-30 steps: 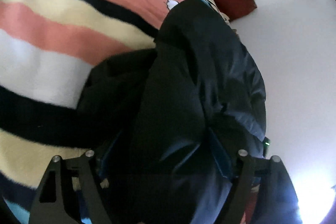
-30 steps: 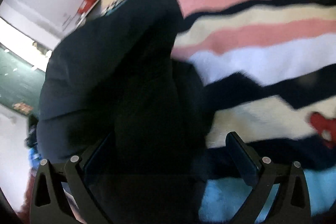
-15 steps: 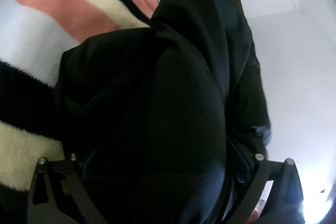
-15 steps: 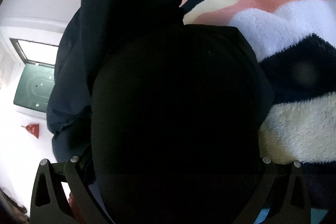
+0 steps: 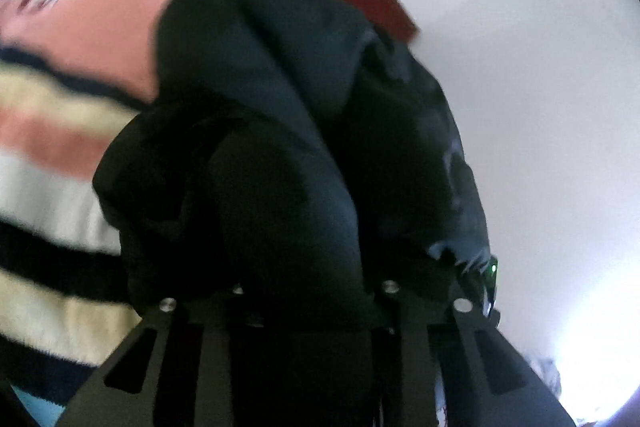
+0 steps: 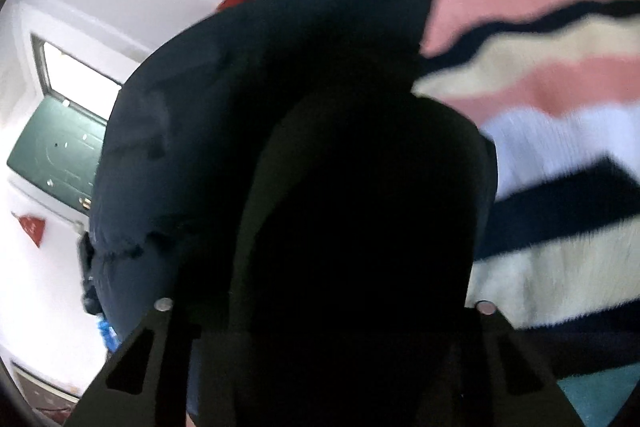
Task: Fold large clothes
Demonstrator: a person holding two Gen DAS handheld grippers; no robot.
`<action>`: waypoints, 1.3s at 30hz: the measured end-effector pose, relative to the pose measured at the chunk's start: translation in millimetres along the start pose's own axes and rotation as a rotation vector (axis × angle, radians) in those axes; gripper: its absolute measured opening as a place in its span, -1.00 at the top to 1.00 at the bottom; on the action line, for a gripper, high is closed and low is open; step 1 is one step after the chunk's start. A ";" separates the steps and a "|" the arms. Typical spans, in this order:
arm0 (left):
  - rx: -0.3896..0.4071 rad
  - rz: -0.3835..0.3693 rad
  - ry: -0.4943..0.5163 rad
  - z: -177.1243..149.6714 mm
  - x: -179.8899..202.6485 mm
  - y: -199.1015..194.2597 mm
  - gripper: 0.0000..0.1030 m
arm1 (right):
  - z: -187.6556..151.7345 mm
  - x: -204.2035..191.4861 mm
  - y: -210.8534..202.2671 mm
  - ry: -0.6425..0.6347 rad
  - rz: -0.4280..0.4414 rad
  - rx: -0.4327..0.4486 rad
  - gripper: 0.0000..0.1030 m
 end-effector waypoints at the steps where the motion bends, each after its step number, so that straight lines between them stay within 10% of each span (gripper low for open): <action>1: -0.007 -0.006 0.032 4.2 13.1 -0.7 0.55 | 2.9 -10.0 -5.9 -0.022 -0.004 0.020 0.42; 7: 0.009 -0.024 0.091 11.3 44.7 -31.2 0.57 | 7.1 -47.7 -65.3 -0.095 0.037 0.140 0.51; 16: 0.004 0.012 -0.069 -46.0 -29.0 -81.9 0.53 | -59.3 -30.9 -85.9 -0.029 0.034 0.080 0.50; 27: 0.138 0.195 -0.153 -56.8 -82.1 -188.1 -0.06 | -77.3 38.6 -96.3 0.125 -0.229 0.120 -0.84; 33: 0.104 0.302 0.009 -31.0 -51.3 -196.8 -0.06 | -85.8 23.0 -158.5 0.104 -0.364 0.221 -0.85; 39: 0.041 0.258 0.171 -17.2 20.3 -120.1 -0.06 | -64.4 -53.3 -139.4 -0.036 -0.391 0.286 -0.85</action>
Point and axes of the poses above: each gripper's, at about its wrist camera, not at the fingertips, and y roughly the way its jaws point, x to its right, z to its top, the point moved 1 cm from there along y, roughly the way its jaws point, and after that the axes turned 10 degrees about -z, right-handed, at the moved point
